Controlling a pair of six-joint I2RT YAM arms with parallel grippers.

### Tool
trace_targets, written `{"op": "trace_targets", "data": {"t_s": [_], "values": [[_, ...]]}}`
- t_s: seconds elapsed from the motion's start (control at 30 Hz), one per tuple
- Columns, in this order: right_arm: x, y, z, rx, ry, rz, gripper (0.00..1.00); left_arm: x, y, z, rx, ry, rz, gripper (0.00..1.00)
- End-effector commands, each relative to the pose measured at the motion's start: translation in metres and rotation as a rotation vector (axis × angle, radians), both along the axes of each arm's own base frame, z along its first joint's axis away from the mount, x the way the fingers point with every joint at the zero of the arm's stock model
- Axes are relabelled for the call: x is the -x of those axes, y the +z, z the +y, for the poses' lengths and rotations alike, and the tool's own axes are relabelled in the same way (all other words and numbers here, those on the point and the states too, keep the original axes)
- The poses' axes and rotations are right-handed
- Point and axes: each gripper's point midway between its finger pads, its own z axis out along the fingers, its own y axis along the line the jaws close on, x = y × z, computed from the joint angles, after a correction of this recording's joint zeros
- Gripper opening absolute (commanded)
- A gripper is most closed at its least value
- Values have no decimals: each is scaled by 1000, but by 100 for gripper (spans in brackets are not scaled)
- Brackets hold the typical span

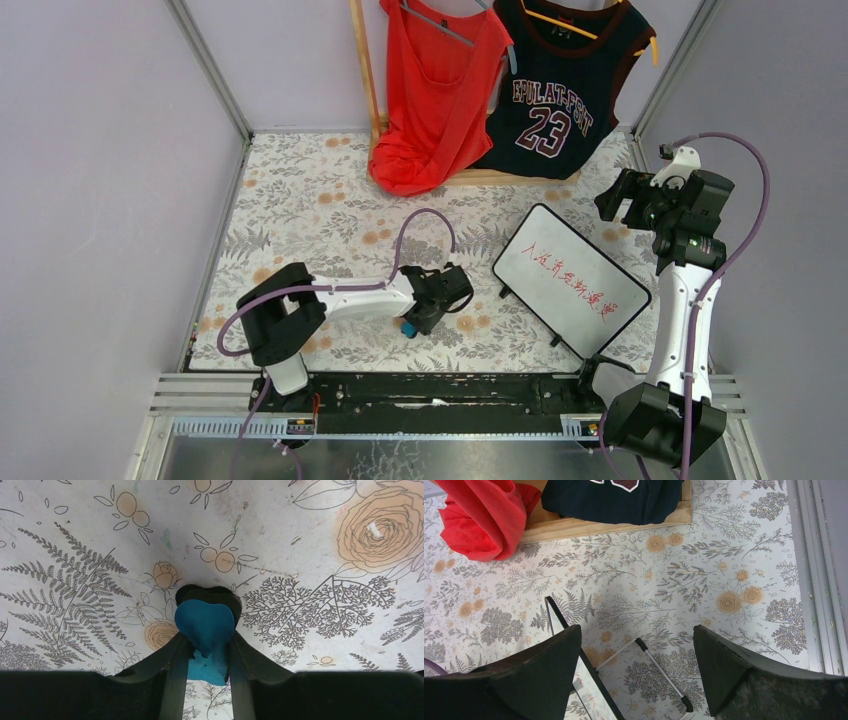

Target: Erase the whiteboard

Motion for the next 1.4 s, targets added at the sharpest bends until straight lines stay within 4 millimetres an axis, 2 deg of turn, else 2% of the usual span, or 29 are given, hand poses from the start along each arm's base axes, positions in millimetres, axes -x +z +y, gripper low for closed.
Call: {"op": "trace_targets", "data": {"t_s": [0.0,0.1,0.17,0.2,0.23,0.4,0.53,0.73,0.87,1.0,1.03,1.13,1.23,1.37], "values": [[-5,10,1,18,22,-47,89,-5,2,-12,38,-8,-4,25],[-6,9,0,18,20,-44,89,-5,3,-12,41,-4,-3,19],[-6,9,1,18,21,-46,89,-6,4,-12,42,1,-6,10],[-6,9,0,19,19,-45,89,-6,4,-13,44,6,-7,2],[-6,9,0,20,19,-46,89,-7,5,-12,45,12,-10,0],[-6,9,-1,25,11,-46,88,-13,13,-17,77,32,-44,0],[-9,11,-8,41,-13,-49,87,-21,30,-25,140,42,-100,0],[-16,14,-10,52,12,2,86,-40,70,-36,289,58,-245,0],[-16,9,-10,76,63,56,86,-48,98,-40,394,67,-312,0],[-11,0,-10,110,130,149,84,-52,125,-41,515,63,-370,0],[-10,4,-12,130,142,159,84,-51,132,-42,550,55,-385,0],[-5,4,-14,175,196,214,78,-51,152,-44,652,43,-437,0],[1,7,-13,213,273,259,73,-52,165,-45,720,28,-485,0],[11,15,-8,220,362,312,69,-48,166,-49,753,1,-480,0]]}}
